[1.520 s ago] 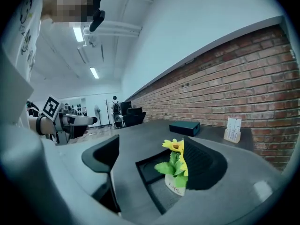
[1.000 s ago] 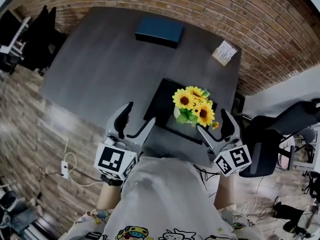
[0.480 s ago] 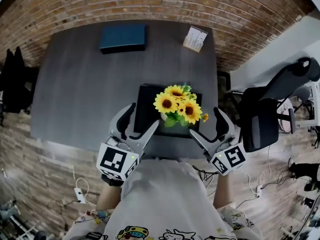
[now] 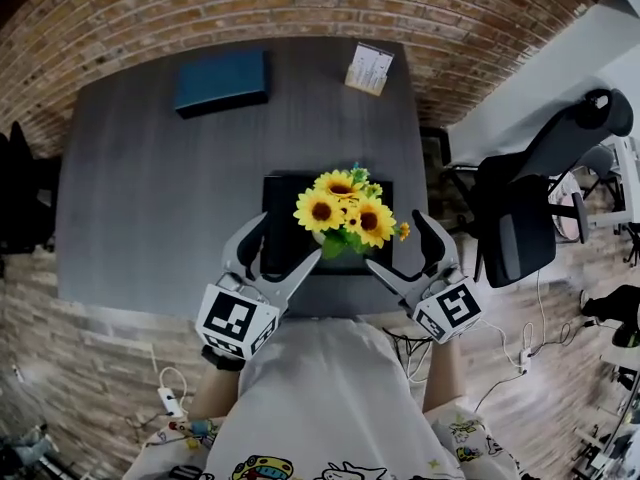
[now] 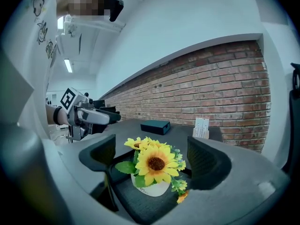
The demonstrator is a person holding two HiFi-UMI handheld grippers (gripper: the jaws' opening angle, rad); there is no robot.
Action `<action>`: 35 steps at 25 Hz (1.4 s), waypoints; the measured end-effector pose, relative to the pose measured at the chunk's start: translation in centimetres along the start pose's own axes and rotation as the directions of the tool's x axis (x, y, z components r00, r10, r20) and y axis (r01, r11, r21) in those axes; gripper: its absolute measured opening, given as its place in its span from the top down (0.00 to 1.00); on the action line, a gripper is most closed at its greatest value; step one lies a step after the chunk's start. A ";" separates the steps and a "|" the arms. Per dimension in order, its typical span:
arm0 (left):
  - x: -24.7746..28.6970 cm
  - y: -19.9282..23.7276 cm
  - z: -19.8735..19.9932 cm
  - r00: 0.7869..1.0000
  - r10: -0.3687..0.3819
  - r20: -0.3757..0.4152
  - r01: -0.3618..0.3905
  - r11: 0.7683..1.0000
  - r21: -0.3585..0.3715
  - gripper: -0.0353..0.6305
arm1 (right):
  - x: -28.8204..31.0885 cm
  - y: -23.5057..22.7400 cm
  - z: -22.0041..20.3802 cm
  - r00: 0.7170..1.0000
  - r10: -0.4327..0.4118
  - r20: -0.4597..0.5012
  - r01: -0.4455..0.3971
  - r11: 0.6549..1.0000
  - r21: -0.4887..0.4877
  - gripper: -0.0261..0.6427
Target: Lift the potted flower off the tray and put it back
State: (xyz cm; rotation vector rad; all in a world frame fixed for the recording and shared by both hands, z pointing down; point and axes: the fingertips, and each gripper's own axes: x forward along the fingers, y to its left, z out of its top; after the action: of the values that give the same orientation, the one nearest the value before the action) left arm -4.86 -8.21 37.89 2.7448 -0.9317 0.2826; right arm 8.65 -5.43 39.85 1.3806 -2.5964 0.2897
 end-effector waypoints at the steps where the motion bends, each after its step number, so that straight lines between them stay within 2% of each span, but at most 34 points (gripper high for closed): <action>1: 0.2 -0.1 -0.2 1.000 -0.007 -0.003 0.007 1.000 0.001 0.40 | 0.2 0.0 -0.2 1.000 0.006 -0.005 -0.006 1.000 -0.006 0.25; 7: 1.4 -0.6 -1.7 0.998 -0.031 -0.049 0.031 1.000 -0.003 0.36 | 1.0 -0.2 -1.6 0.998 0.042 -0.047 -0.043 0.999 -0.017 0.24; 14: 2.3 -0.6 -5.1 0.994 -0.049 -0.102 0.046 0.999 -0.028 0.34 | 2.0 -0.3 -3.8 0.995 0.069 -0.078 -0.069 0.998 0.006 0.24; 25: 3.9 -1.2 -9.5 0.980 -0.079 -0.181 0.069 0.996 -0.064 0.34 | 3.4 -0.5 -6.7 0.986 0.118 -0.114 -0.117 0.993 0.013 0.24; 35: 5.3 -1.0 -11.9 0.972 -0.093 -0.217 0.080 0.995 -0.067 0.34 | 4.3 -0.6 -8.9 0.977 0.180 -0.112 -0.173 0.982 0.069 0.24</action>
State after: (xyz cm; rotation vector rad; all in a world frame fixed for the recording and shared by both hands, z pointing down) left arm -1.39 -7.22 50.43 2.6260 -0.7484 0.5225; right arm 7.41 -6.92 49.61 1.1141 -2.6337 0.4634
